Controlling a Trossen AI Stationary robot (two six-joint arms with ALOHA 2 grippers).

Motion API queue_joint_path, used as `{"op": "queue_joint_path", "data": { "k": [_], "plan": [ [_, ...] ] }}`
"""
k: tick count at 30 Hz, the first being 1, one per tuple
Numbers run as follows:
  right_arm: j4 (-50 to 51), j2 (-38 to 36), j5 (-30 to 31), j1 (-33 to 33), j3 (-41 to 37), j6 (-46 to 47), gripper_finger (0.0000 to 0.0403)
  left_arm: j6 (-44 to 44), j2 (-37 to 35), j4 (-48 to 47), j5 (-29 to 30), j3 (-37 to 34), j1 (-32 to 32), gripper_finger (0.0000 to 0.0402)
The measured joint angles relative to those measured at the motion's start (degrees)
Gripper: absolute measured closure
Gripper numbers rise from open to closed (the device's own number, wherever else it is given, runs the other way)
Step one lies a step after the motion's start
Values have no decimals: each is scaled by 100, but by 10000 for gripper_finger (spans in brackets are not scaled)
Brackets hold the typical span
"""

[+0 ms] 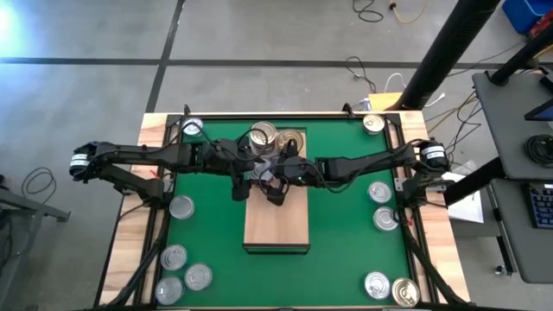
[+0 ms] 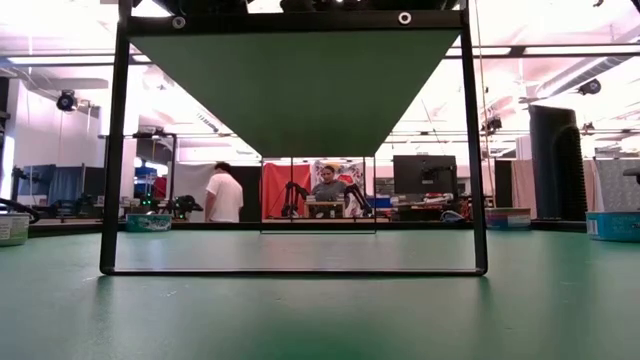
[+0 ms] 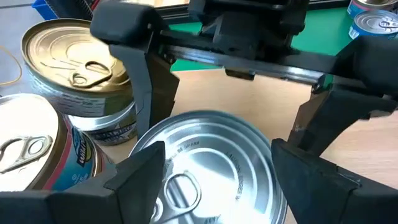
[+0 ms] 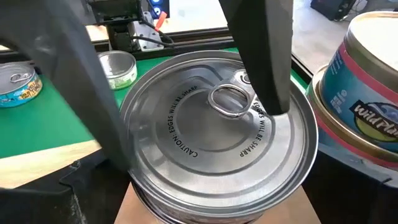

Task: Stack canned seafood by type on shelf
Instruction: Stack the red tuna can on top of the other red tuna can on the shelf

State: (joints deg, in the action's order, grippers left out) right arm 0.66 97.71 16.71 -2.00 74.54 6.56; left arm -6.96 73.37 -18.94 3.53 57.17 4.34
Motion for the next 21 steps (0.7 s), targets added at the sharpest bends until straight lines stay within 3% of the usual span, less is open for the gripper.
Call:
{"op": "queue_joint_path", "data": {
  "k": [21],
  "plan": [
    [418, -299, -60, -100, -13, -59, 3, 256, 293, -72, -265, -7, 9, 124]
  ]
}}
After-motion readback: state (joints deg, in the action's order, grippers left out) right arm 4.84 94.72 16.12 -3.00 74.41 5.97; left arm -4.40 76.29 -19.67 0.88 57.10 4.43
